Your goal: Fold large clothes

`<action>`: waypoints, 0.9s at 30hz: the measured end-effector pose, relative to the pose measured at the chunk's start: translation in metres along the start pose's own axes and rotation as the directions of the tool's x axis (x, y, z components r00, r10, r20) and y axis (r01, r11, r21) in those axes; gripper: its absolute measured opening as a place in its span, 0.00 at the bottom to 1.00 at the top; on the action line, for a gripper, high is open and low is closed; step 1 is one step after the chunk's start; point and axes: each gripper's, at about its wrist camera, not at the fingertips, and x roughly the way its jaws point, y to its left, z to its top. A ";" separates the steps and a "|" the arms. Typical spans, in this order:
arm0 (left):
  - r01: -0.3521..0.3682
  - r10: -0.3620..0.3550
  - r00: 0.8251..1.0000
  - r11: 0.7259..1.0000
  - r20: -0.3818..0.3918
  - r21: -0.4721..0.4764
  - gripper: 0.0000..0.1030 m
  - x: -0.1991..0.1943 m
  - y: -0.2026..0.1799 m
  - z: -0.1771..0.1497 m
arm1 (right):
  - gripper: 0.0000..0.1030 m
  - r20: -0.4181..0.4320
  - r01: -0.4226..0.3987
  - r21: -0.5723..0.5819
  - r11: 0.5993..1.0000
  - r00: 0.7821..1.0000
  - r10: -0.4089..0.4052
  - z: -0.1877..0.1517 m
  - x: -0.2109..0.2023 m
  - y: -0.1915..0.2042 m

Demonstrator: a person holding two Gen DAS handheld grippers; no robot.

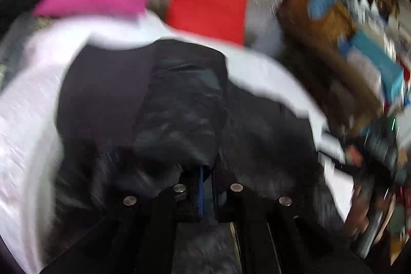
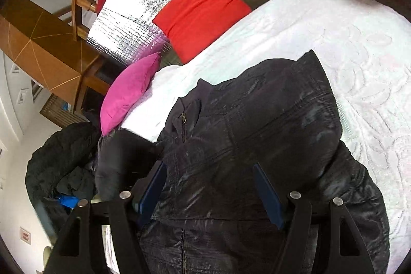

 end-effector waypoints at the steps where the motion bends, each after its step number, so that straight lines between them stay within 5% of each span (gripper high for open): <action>1: 0.007 -0.007 0.999 1.000 -0.050 0.003 0.15 0.007 -0.003 -0.006 | 0.71 -0.009 -0.004 0.005 1.000 1.000 0.004 0.000 0.000 -0.002; 2: 0.012 -0.012 0.996 1.000 -0.093 0.001 0.20 0.011 -0.003 -0.010 | 0.71 -0.024 -0.009 0.009 1.000 1.000 0.009 0.001 0.001 -0.003; 4: 0.019 -0.019 0.991 1.000 -0.131 -0.001 0.45 0.004 0.000 -0.017 | 0.71 -0.048 -0.017 0.004 1.000 0.999 0.017 0.001 0.003 -0.002; 7: 0.037 -0.037 0.999 0.999 -0.018 -0.034 0.67 -0.035 0.022 -0.019 | 0.72 -0.063 -0.006 -0.033 0.999 0.998 0.004 -0.002 0.007 0.007; 10: 0.071 -0.061 0.993 0.993 0.102 -0.095 0.71 -0.072 0.062 -0.012 | 0.76 -0.093 -0.041 -0.104 0.994 0.995 0.031 -0.012 0.013 0.028; 13: -0.025 0.057 0.986 0.980 0.157 -0.196 0.77 -0.078 0.103 -0.010 | 0.77 -0.151 -0.084 -0.184 0.979 0.987 0.056 -0.029 0.024 0.056; 15: -0.089 0.124 0.985 0.958 0.117 -0.272 0.75 -0.070 0.130 -0.015 | 0.77 -0.192 -0.130 -0.218 0.967 0.977 0.088 -0.042 0.033 0.074; 18: -0.017 0.057 0.994 0.919 0.089 -0.394 0.75 -0.060 0.157 -0.018 | 0.77 -0.222 -0.173 -0.246 0.954 0.968 0.118 -0.056 0.042 0.096; 21: -0.194 0.216 0.976 0.902 0.013 -0.386 0.75 -0.043 0.162 -0.020 | 0.77 -0.254 -0.202 -0.238 0.950 0.957 0.140 -0.071 0.051 0.111; 23: -0.348 0.353 0.935 0.880 -0.047 -0.323 0.75 -0.032 0.159 -0.021 | 0.77 -0.252 -0.227 -0.223 0.948 0.953 0.169 -0.080 0.050 0.121; 27: -0.323 0.313 0.946 0.873 -0.089 -0.364 0.73 -0.024 0.160 -0.022 | 0.80 -0.205 -0.189 -0.211 0.959 0.968 0.146 -0.089 0.049 0.148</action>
